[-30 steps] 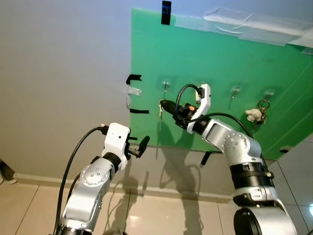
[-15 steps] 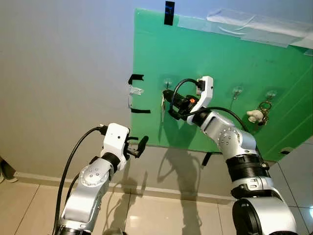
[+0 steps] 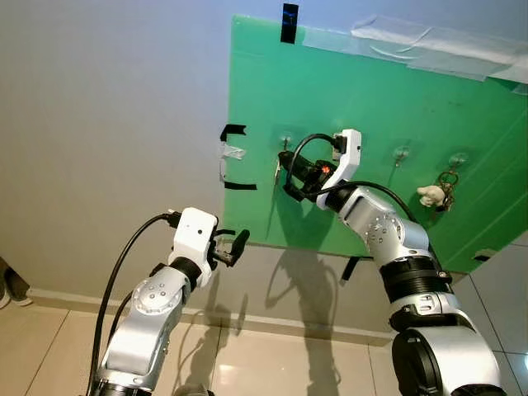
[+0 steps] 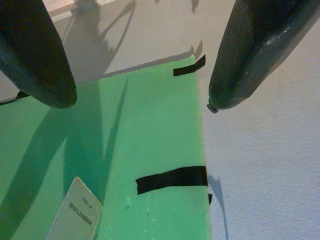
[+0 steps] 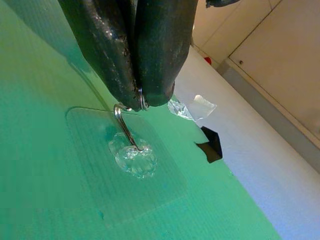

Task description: Hang keys on a hook

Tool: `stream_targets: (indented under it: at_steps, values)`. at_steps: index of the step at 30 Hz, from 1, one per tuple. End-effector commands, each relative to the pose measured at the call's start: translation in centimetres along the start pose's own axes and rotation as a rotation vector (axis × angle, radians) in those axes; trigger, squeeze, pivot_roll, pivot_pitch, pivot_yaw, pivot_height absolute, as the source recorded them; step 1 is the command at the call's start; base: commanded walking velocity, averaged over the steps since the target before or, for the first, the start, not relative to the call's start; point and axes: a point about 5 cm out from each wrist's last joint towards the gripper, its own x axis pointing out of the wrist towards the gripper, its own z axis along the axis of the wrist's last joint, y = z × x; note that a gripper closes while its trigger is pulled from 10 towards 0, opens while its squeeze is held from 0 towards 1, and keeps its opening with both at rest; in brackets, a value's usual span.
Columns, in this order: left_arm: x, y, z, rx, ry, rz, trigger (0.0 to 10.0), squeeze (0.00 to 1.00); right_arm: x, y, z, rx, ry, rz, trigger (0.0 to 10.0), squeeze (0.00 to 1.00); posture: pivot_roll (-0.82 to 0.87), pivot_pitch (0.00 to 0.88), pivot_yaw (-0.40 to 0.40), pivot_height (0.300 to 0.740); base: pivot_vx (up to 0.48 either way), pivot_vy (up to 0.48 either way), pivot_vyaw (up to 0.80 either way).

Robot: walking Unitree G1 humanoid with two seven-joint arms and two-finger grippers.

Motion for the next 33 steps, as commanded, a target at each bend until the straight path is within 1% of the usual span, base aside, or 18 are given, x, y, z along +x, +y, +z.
stream_targets:
  at_steps: [1, 2, 4, 6, 8, 12, 14, 17, 20, 25, 26, 28, 30, 33]
  values:
    - [0.1, -0.3, 0.5, 0.018, -0.021, -0.015, 10.0, 0.00, -0.5, -0.7, 1.8, -0.019, -0.081, -0.039, 10.0, 0.00, 0.12, 0.000, -0.082, 0.740, 0.000, 0.000, 0.00]
    - [0.1, -0.3, 0.5, 0.019, -0.021, -0.016, 10.0, 0.00, -0.5, -0.7, 1.8, -0.021, -0.084, -0.040, 10.0, 0.00, 0.12, 0.000, -0.081, 0.740, 0.000, 0.000, 0.00]
    - [0.1, -0.3, 0.5, 0.022, -0.022, -0.017, 10.0, 0.00, -0.5, -0.7, 2.3, -0.047, -0.126, -0.044, 10.0, 0.00, 0.12, 0.000, -0.080, 0.740, 0.000, 0.000, 0.00]
    - [0.1, -0.3, 0.5, 0.024, -0.022, -0.019, 10.0, 0.00, -0.6, -0.7, 2.7, -0.102, -0.140, -0.044, 10.0, 0.00, 0.12, 0.000, -0.079, 0.740, 0.000, 0.000, 0.00]
    - [0.1, -0.3, 0.6, 0.026, -0.022, -0.022, 10.0, 0.00, -0.5, -0.2, 2.6, -0.188, -0.120, -0.032, 10.0, 0.00, 0.12, 0.000, -0.077, 0.740, 0.000, 0.000, 0.00]
    - [0.2, -0.3, 0.6, 0.028, -0.023, -0.024, 10.0, 0.00, -0.6, 0.5, 2.3, -0.297, -0.078, 0.002, 10.0, 0.00, 0.12, 0.000, -0.080, 0.740, 0.000, 0.000, 0.00]
    - [0.3, -0.3, 0.6, 0.027, -0.023, -0.024, 10.0, 0.00, -0.7, 0.8, 1.8, -0.345, -0.045, 0.025, 10.0, 0.00, 0.12, 0.000, -0.081, 0.740, 0.000, 0.000, 0.00]
    - [0.3, -0.3, 0.6, 0.025, -0.022, -0.024, 10.0, 0.00, -0.8, 1.1, 1.3, -0.380, -0.008, 0.051, 10.0, 0.00, 0.11, 0.000, -0.082, 0.740, 0.000, 0.000, 0.00]
    - [0.3, -0.4, 0.5, 0.021, -0.019, -0.024, 10.0, 0.00, -1.1, 1.6, 0.6, -0.387, 0.020, 0.085, 10.0, 0.00, 0.11, 0.000, -0.083, 0.740, 0.000, 0.000, 0.00]
    - [0.3, -0.5, 0.5, 0.017, -0.019, -0.025, 10.0, 0.00, -1.3, 2.0, 0.4, -0.367, 0.026, 0.112, 10.0, 0.00, 0.11, 0.000, -0.086, 0.740, 0.000, 0.000, 0.00]
    - [0.3, -0.5, 0.5, 0.015, -0.019, -0.025, 10.0, 0.00, -1.4, 2.4, 0.2, -0.366, 0.045, 0.139, 10.0, 0.00, 0.11, 0.000, -0.087, 0.740, 0.000, 0.000, 0.00]
    - [0.3, -0.5, 0.4, 0.014, -0.019, -0.024, 10.0, 0.00, -1.5, 2.5, 0.1, -0.365, 0.049, 0.147, 10.0, 0.00, 0.11, 0.000, -0.088, 0.740, 0.000, 0.000, 0.00]
    - [0.3, -0.5, 0.4, 0.013, -0.019, -0.024, 10.0, 0.00, -1.5, 2.6, 0.2, -0.353, 0.043, 0.151, 10.0, 0.00, 0.11, 0.000, -0.088, 0.740, 0.000, 0.000, 0.00]
    - [0.3, -0.5, 0.3, 0.011, -0.017, -0.024, 10.0, 0.00, -1.5, 2.5, 1.2, -0.291, -0.009, 0.134, 10.0, 0.00, 0.11, 0.000, -0.088, 0.740, 0.000, 0.000, 0.00]
